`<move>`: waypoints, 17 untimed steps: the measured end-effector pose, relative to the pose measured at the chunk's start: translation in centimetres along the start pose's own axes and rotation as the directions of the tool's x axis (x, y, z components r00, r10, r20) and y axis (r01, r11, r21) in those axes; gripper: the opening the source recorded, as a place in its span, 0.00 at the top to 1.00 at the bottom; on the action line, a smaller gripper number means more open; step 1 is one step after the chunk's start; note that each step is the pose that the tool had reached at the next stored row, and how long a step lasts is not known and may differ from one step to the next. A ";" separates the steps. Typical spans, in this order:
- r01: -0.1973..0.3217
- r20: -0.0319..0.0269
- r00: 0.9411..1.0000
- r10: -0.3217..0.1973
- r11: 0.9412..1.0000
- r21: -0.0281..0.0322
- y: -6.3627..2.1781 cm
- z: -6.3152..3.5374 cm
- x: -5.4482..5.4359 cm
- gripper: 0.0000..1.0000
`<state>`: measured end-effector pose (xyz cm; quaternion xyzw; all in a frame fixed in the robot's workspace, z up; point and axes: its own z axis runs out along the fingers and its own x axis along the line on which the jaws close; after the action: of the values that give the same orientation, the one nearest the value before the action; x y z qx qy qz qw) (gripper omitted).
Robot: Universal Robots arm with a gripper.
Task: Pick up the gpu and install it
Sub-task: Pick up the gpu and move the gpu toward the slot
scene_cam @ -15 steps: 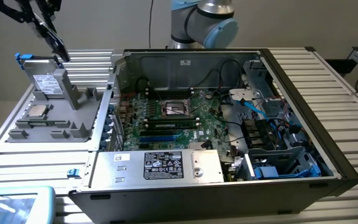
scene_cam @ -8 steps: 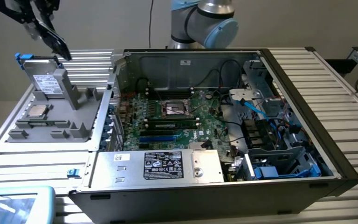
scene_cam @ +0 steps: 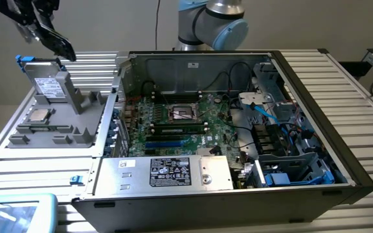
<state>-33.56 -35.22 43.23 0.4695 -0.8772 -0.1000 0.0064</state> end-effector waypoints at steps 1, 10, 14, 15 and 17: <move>0.019 -0.002 1.000 -0.019 1.000 -0.002 0.00 0.01 0.0 0.73; 0.178 -0.028 0.984 -0.178 0.984 -0.020 -0.01 0.02 0.0 0.73; 0.243 -0.037 0.969 -0.244 0.970 -0.022 0.00 0.03 0.0 0.73; 0.254 -0.037 0.966 -0.255 0.967 -0.019 0.00 0.02 0.0 0.73; 0.275 -0.037 0.961 -0.275 0.961 -0.010 -0.01 0.02 0.0 0.73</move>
<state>-33.56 -35.22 43.22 0.5887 -0.8029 -0.0930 0.0099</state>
